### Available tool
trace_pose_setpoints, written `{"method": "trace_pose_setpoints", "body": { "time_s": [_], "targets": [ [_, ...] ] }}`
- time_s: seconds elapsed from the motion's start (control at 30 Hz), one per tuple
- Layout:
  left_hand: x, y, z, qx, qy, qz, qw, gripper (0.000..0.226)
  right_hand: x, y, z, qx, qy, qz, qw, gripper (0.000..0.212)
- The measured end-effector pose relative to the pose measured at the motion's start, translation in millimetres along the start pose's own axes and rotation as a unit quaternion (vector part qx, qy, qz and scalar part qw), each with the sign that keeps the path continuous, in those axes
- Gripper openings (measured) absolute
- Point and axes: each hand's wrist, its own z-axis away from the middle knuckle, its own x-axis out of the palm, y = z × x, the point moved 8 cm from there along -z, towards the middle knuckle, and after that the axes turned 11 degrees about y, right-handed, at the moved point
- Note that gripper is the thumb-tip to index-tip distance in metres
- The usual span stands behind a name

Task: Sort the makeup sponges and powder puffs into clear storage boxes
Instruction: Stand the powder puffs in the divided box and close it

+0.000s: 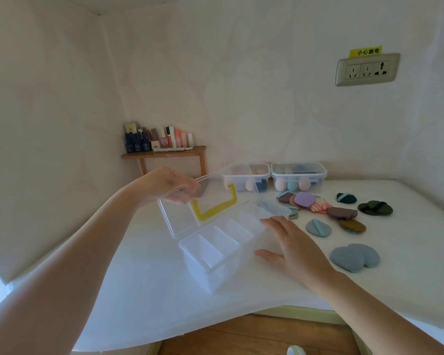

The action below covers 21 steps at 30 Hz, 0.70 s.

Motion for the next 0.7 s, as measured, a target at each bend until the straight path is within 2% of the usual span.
{"method": "trace_pose_setpoints", "body": {
  "time_s": [0.13,0.27,0.37,0.43,0.5,0.6,0.7],
  "targets": [
    [-11.2,-50.6,-19.2,-0.078,0.082,0.006,0.994,0.014,0.9,-4.1,-3.3,0.003,0.002,-0.024,1.0,0.052],
    [0.4,-114.1,-17.1,-0.176,0.12,0.067,0.975,0.009,5.0,-6.8,-7.1,0.0,-0.006,-0.036,0.999,0.052],
    [0.2,-135.4,-18.0,-0.186,0.186,0.062,0.963,0.006,7.7,-7.4,-9.8,-0.004,-0.002,-0.047,0.999,0.051],
    [-9.3,-126.6,-23.7,-0.116,0.244,0.058,0.961,0.011,10.7,-7.1,-13.2,-0.006,0.002,-0.053,0.999,0.051],
    [-13.9,-98.9,-19.2,-0.006,0.268,-0.026,0.963,0.02,15.9,-7.7,-19.8,-0.011,0.004,-0.054,0.998,0.051],
    [0.2,-64.8,-3.6,0.116,0.243,-0.083,0.96,0.016,32.3,-6.2,-37.6,-0.006,-0.004,-0.063,0.998,0.05],
    [18.8,-57.5,7.8,0.188,0.214,-0.121,0.951,0.015,52.5,0.6,-59.8,0.002,-0.027,-0.078,0.997,0.05]
  ]
}}
